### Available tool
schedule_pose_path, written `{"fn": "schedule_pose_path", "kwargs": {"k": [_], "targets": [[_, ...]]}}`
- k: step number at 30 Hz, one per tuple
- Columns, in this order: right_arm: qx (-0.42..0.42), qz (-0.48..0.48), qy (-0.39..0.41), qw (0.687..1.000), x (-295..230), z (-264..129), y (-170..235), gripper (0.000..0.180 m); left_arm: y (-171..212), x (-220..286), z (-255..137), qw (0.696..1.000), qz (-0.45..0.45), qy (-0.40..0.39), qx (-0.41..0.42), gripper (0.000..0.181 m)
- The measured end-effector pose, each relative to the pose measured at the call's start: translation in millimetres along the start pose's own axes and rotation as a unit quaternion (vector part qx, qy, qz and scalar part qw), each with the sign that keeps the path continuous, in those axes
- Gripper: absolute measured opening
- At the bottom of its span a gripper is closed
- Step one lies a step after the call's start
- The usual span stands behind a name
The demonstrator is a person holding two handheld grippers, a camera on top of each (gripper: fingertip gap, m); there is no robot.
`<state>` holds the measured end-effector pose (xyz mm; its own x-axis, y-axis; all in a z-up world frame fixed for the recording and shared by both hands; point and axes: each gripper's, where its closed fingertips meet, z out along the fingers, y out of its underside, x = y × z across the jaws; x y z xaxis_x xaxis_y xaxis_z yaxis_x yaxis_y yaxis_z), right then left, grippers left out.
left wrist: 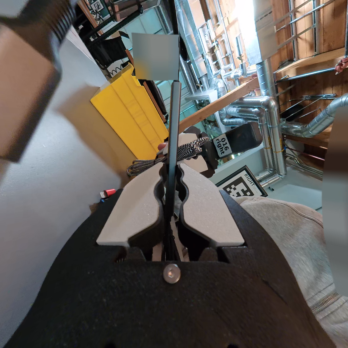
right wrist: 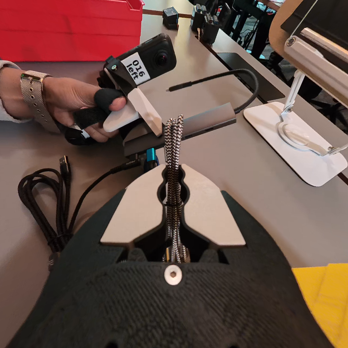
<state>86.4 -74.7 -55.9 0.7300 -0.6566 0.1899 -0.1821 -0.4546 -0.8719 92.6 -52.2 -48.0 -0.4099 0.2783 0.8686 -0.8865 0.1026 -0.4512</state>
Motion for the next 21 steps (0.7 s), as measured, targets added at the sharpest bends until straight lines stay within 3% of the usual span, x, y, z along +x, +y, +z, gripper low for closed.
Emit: {"fn": "schedule_pose_path", "kwargs": {"k": [21], "targets": [[0.013,-0.026,-0.008,1.0,-1,-6,-5,0.01,15,-2,6,0.998,-0.014,-0.005,-0.054,0.011]]}}
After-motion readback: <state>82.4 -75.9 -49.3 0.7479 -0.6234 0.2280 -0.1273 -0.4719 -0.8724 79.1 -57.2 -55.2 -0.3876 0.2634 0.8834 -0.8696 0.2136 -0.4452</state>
